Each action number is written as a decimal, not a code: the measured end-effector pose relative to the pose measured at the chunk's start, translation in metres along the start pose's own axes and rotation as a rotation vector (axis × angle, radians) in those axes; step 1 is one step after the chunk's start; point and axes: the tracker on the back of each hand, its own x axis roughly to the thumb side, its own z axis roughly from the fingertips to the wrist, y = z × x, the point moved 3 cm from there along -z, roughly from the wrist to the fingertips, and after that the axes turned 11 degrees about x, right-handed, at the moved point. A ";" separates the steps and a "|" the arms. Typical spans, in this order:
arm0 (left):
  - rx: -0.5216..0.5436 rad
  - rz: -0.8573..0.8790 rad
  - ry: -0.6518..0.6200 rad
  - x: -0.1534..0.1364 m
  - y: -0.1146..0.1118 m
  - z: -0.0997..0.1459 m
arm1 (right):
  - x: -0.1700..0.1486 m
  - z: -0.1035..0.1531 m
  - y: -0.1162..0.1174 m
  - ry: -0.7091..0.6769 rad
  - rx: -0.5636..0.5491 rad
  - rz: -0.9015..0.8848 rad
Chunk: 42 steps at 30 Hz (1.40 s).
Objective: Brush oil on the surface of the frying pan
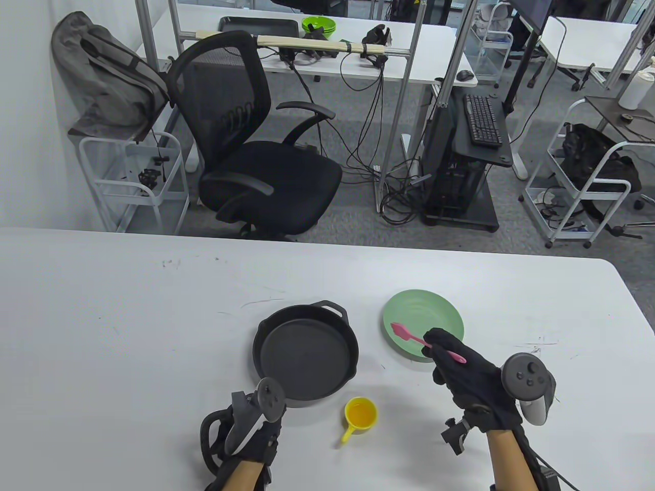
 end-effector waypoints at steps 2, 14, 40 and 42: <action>0.010 0.011 0.001 -0.002 0.003 0.000 | 0.000 0.000 -0.001 0.001 -0.005 0.001; 0.057 0.173 -0.060 -0.008 0.029 0.003 | 0.001 -0.006 -0.006 0.036 -0.010 0.284; 0.054 0.232 -0.060 -0.015 0.030 0.001 | -0.085 -0.044 0.069 0.351 0.402 0.981; 0.052 0.245 -0.055 -0.017 0.031 0.001 | -0.087 -0.042 0.071 0.370 0.429 0.978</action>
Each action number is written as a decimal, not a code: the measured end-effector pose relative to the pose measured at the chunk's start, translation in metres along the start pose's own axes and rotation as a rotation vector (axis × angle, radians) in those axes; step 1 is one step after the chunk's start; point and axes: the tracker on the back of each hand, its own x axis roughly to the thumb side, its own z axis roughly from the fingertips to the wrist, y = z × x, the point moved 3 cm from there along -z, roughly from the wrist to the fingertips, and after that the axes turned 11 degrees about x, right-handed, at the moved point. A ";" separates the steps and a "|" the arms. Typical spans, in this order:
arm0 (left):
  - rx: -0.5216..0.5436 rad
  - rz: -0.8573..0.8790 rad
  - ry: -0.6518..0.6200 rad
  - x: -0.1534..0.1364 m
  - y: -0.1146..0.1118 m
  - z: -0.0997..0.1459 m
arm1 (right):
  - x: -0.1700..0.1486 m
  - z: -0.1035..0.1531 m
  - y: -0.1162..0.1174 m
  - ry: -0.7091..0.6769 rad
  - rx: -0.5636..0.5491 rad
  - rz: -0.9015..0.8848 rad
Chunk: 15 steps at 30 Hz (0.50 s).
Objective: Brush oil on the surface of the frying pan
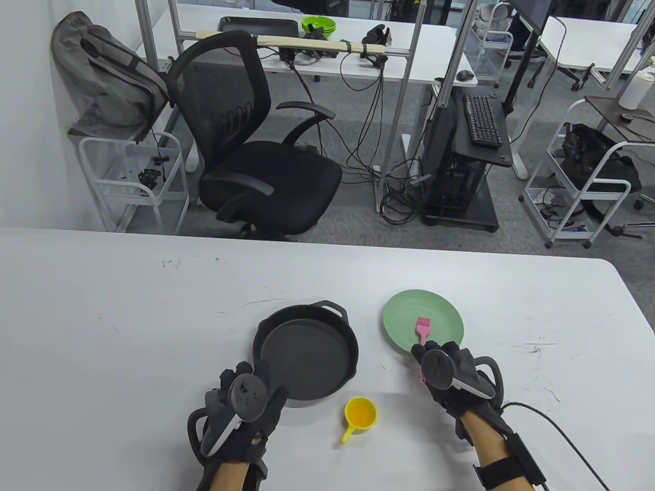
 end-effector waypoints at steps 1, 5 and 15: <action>0.002 0.005 0.003 -0.001 0.000 0.000 | 0.000 0.000 0.001 0.000 0.010 0.003; -0.006 0.003 -0.005 0.000 0.000 0.000 | -0.008 0.013 0.002 0.036 0.004 -0.031; -0.081 0.020 -0.053 0.001 -0.011 -0.001 | -0.046 0.076 -0.005 0.062 -0.160 -0.256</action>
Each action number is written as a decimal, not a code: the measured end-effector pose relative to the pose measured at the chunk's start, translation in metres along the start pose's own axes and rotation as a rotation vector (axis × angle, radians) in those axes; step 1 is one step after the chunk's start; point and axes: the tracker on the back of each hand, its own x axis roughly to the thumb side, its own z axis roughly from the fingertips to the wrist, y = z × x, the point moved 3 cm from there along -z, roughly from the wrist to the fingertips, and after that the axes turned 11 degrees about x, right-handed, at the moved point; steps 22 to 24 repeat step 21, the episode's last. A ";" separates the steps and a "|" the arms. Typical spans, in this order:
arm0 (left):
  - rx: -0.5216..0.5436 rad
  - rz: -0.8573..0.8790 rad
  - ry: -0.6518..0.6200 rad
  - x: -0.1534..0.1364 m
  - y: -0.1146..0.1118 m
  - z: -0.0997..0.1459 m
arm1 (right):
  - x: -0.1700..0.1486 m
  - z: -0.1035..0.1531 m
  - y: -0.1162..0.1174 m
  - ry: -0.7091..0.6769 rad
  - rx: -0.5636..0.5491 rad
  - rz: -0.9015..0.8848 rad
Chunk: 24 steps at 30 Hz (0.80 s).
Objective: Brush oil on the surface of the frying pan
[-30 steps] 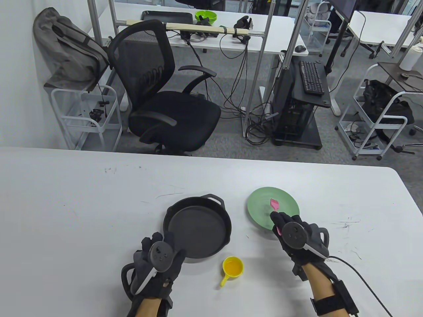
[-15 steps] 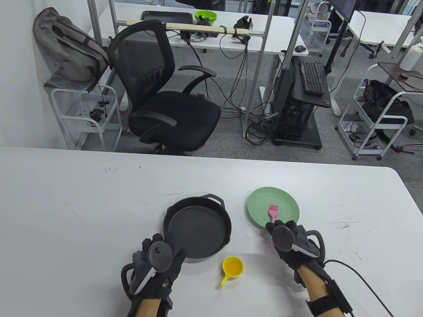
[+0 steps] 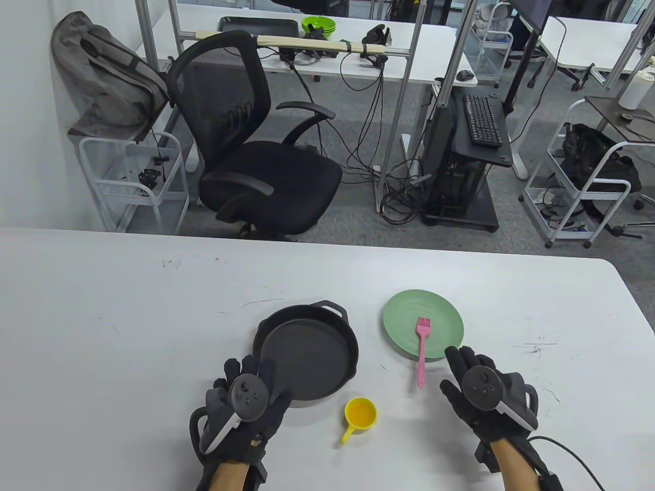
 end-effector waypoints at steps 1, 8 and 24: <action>-0.007 0.000 -0.001 0.000 -0.001 0.000 | -0.003 0.004 0.001 -0.002 -0.011 -0.018; -0.018 -0.019 0.013 -0.003 -0.001 0.001 | -0.009 0.007 0.013 0.000 0.118 -0.047; -0.031 -0.017 0.006 -0.002 -0.004 0.000 | -0.005 0.002 0.021 -0.013 0.190 -0.034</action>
